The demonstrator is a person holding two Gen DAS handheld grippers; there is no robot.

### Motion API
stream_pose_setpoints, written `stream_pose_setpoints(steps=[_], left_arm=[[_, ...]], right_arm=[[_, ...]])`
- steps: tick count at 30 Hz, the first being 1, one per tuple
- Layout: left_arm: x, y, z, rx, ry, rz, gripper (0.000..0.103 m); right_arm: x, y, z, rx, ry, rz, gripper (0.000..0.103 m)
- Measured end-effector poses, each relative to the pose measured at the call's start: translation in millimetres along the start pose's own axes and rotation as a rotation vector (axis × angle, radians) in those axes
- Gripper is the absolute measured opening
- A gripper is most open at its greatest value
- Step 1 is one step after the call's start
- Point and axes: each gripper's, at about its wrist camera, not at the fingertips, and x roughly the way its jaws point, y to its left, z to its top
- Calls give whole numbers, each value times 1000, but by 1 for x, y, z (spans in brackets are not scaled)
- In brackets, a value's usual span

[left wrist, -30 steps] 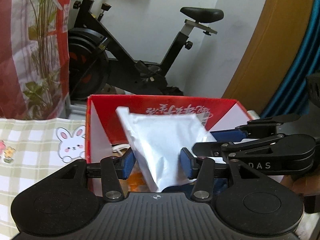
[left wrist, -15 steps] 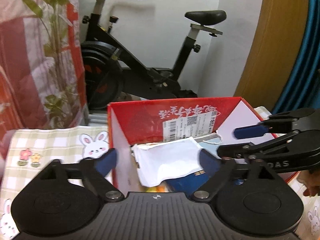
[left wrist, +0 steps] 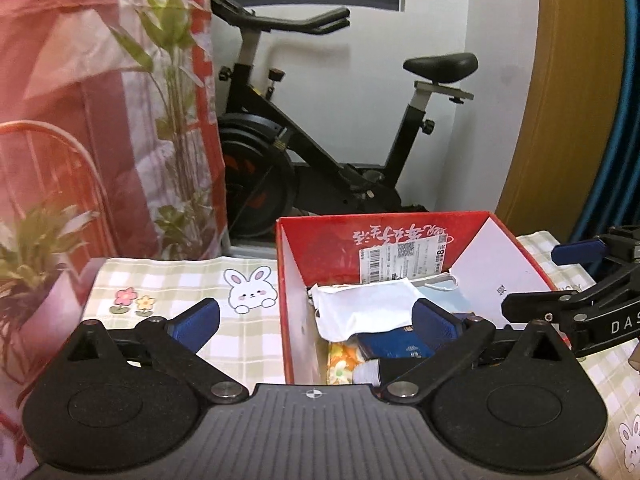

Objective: Organize soft objects
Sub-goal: 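Move the left tool back and lower it onto the grey knit glove, then close the left gripper on the grey knit glove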

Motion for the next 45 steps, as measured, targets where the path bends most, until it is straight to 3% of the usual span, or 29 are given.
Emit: stream_pose_setpoints(steps=[9,16,27,34,45], left_arm=[[-47,-8,-24,-34,-42,32,103],[-77,-17,-63,-19,-82,73,103],[-82,-27,-135,-25,47,69,103],[-81,-32,-169,-92,130,-14,103],[-63,-44,-195,-85,229,-86,103]], right_arm=[[-39,9,-31,30,-35,24,103],[-54,15,-70,61,-33,38,103],[-58,34,-151,35,-16,44,103],[-57,45,-194,-30,-42,30,102],[-53,47,-217,-44,-51,-11,102]])
